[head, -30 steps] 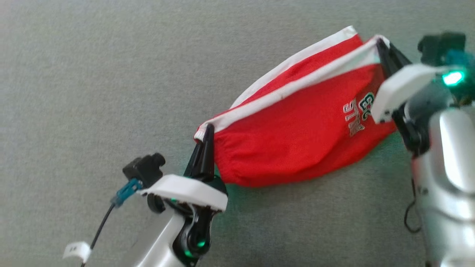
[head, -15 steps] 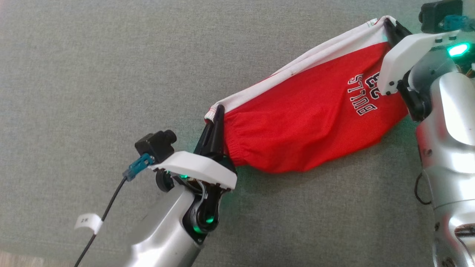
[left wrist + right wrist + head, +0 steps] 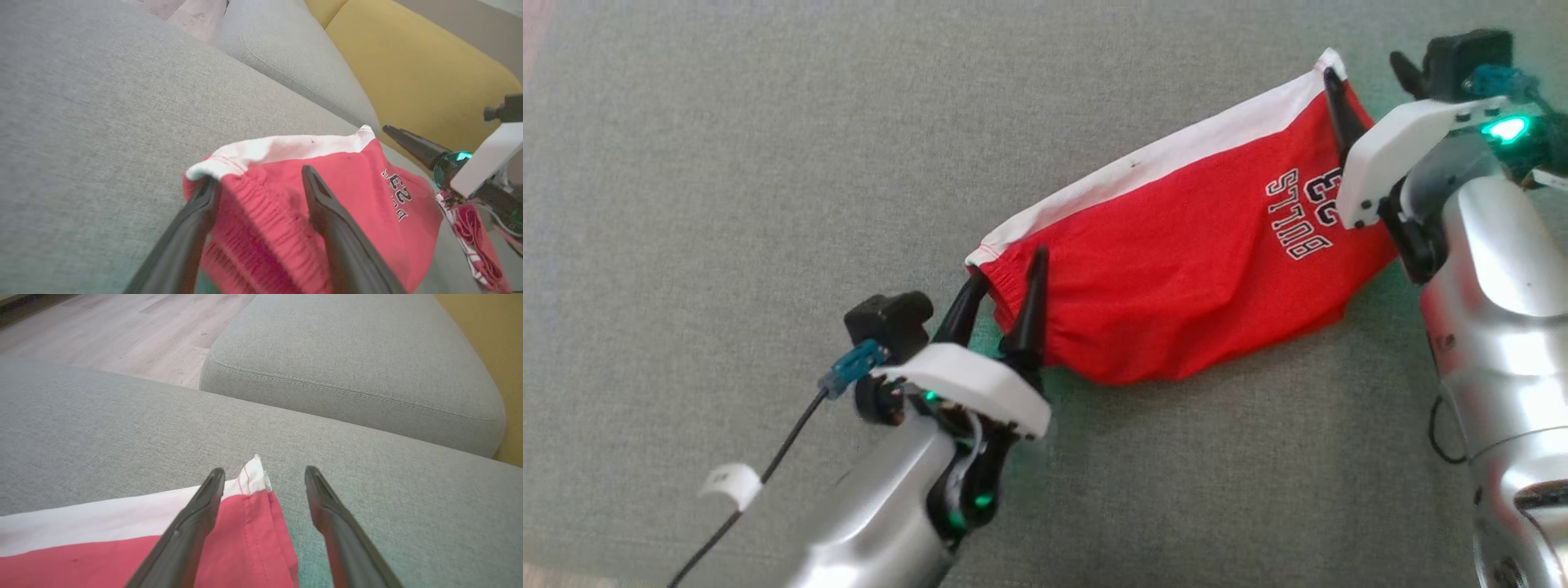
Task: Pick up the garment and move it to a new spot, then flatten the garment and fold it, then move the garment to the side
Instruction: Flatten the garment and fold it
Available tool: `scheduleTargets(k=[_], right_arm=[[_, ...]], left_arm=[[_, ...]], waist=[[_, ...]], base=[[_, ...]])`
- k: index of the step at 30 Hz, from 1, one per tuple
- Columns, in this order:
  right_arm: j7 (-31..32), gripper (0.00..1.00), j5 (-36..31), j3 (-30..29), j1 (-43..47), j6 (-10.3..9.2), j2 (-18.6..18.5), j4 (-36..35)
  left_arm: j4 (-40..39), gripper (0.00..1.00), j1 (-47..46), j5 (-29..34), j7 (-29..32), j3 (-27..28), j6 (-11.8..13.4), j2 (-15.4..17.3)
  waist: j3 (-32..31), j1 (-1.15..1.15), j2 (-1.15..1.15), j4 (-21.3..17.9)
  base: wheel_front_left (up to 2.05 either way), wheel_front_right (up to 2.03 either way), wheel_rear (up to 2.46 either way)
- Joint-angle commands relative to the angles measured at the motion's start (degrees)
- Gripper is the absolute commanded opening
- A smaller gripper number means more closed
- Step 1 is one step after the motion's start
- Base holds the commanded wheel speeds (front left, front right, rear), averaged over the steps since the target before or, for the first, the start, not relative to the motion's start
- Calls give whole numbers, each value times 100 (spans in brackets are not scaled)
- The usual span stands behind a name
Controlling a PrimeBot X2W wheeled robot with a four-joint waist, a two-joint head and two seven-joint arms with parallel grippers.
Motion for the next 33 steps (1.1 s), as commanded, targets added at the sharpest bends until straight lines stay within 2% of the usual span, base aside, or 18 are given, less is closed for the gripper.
scheduleTargets(k=[1, 10, 15, 21, 28, 29, 30, 31, 33], right_arm=[[-64, 100, 55, 147, -197, -4, 94, -126], [-46, 100, 494, 482, -18, -4, -198, 42], [293, 100, 715, 593, 142, -4, -464, 166], [892, 100, 1032, 846, 309, -4, -775, 256], [1598, 100, 1655, 1156, 561, -4, -935, 164], [1689, 85, 1759, 1195, 605, -4, -953, 128], [1788, 54, 1866, 1239, 654, -4, -968, 93], [1871, 39, 1965, 1292, 701, -4, -981, 44], [1942, 0, 2171, 1328, 786, -4, -1003, -75]], left_arm=[[-229, 100, 29, 96, 23, 85, 57, 220], [-1196, 100, 704, 342, 271, -59, 498, 1077], [-1775, 100, 926, 483, 165, 99, 809, 1460], [-2168, 100, 1145, 510, -181, 541, 1151, 1715], [-2348, 100, 1444, 439, -374, 937, 1346, 1873], [-2374, 100, 1480, 414, -390, 981, 1350, 1875], [-2393, 100, 1509, 405, -402, 1011, 1350, 1886], [-2407, 100, 1532, 403, -411, 1033, 1352, 1897], [-2430, 100, 1572, 393, -429, 1082, 1361, 1912]], waist=[[-69, 0, 0, -16], [-443, 0, 0, -17], [-567, 0, 0, 65], [-537, 0, 0, 213], [-464, 0, 0, 305], [-461, 0, 0, 309], [-462, 0, 0, 310], [-465, 0, 0, 307], [-478, 0, 0, 283]], base=[[0, 0, 0], [0, 0, 0], [0, 0, 0], [0, 0, 0], [0, 0, 0], [0, 0, 0], [0, 0, 0], [0, 0, 0], [0, 0, 0]])
